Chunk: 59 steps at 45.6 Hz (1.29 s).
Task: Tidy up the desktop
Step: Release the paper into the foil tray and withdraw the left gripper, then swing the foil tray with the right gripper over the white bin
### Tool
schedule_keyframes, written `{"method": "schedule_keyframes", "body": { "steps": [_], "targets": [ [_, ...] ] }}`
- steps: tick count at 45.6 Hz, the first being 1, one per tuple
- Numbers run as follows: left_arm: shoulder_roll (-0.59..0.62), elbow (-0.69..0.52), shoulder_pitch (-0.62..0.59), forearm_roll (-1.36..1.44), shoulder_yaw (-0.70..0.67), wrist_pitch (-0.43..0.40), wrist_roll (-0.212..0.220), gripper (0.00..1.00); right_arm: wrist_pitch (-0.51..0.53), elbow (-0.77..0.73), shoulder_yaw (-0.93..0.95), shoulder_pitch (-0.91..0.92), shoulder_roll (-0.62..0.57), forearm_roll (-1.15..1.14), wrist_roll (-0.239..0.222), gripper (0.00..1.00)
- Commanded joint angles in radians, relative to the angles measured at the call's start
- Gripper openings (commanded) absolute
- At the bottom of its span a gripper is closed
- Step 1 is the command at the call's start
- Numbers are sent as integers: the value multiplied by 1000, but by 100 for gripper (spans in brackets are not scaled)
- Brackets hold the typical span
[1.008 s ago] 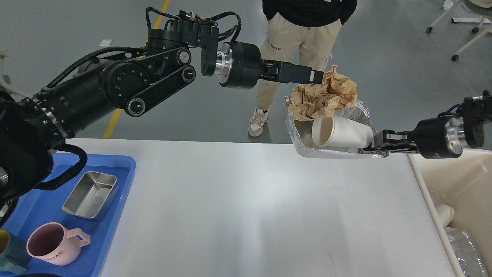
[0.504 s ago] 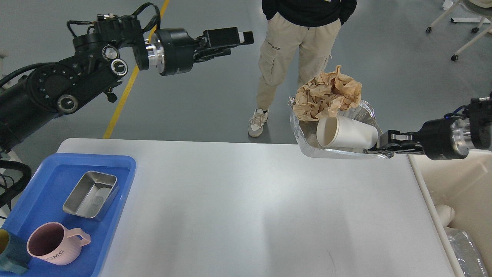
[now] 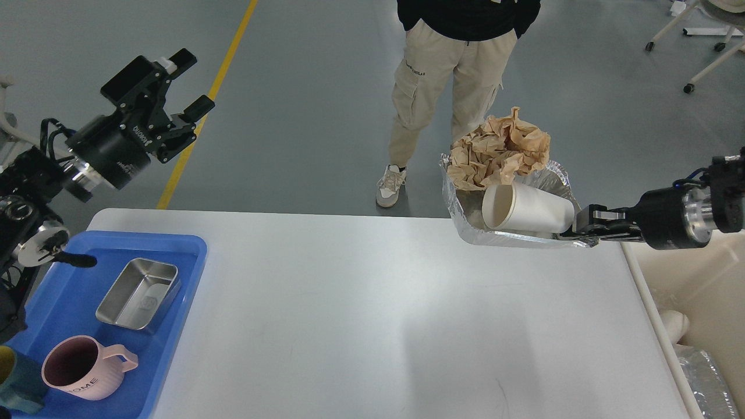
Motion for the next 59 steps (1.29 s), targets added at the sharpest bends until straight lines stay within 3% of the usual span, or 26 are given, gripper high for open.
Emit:
{"method": "schedule_keyframes", "body": {
  "steps": [1, 12, 23, 29, 38, 49, 59],
  "targets": [
    [-43, -2, 120, -129, -163, -3, -1, 97, -1, 0, 2, -15, -5, 0, -1, 0],
    [-176, 9, 270, -274, -351, 7, -1, 97, -21, 0, 2, -38, -6, 0, 0, 0],
    [-250, 20, 356, -287, -355, 52, 11, 97, -39, -3, 10, -55, -22, 5, -1, 0],
    [-248, 41, 358, -295, -345, 60, 26, 97, -56, -5, 8, -61, -45, 66, -1, 0],
    [-244, 46, 356, -312, -338, 63, 94, 97, -94, -5, 5, -98, -117, 176, -1, 0],
    [-239, 54, 350, -310, -312, 60, 96, 97, -185, -37, -4, -213, -198, 370, -12, 0],
    [-240, 54, 346, -312, -312, 60, 99, 97, -194, -182, -4, -334, -207, 549, -12, 0]
  ]
}}
